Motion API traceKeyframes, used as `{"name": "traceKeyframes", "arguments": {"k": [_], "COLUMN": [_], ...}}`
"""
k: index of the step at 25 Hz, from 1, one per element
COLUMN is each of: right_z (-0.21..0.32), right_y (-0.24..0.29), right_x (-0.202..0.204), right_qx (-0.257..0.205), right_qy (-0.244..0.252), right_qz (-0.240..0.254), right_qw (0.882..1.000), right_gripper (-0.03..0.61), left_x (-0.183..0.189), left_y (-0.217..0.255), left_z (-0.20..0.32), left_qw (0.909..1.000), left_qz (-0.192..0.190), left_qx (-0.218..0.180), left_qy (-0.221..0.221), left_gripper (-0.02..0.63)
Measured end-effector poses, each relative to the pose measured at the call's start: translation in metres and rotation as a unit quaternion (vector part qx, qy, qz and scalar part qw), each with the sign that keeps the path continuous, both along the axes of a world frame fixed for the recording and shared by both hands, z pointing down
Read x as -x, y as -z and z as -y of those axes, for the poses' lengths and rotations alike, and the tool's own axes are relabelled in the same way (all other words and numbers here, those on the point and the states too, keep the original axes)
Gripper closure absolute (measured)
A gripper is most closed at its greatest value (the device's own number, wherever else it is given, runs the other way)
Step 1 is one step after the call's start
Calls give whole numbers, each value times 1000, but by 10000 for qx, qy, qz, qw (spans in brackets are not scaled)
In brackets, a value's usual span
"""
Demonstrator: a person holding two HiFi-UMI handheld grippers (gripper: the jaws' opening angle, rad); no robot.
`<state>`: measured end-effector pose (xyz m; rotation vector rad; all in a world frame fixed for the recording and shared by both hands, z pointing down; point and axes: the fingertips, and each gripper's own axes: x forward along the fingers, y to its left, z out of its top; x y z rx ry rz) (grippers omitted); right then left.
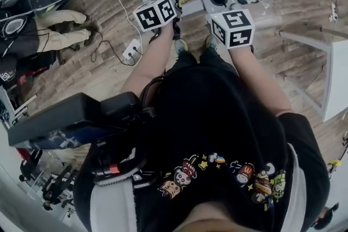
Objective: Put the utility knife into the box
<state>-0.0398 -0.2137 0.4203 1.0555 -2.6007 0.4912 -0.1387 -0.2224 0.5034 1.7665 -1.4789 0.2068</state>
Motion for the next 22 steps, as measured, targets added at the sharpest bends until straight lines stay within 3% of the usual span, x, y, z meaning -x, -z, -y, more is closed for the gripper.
{"name": "traceKeyframes", "arguments": {"k": [6,13,22], "right_z": [40,71,88], "right_y": [-41,-89,-107], "right_x": [9,12,10], "right_qx": [255,906,1015], "right_qy": [201,162,161], "right_qz": [-155,-490,-529], "right_qw": [9994,9945,9933], "right_gripper": [555,555,555], "left_x": [-11,-15,-12], "left_y": [-21,-53,-75], "left_z": [23,41,67], "left_qw": [9992,9940,9890], "left_qz": [83,-178,-360], "left_qx": [355,1030,1371], "left_qy": [187,329,421], "left_gripper": [495,495,495]}}
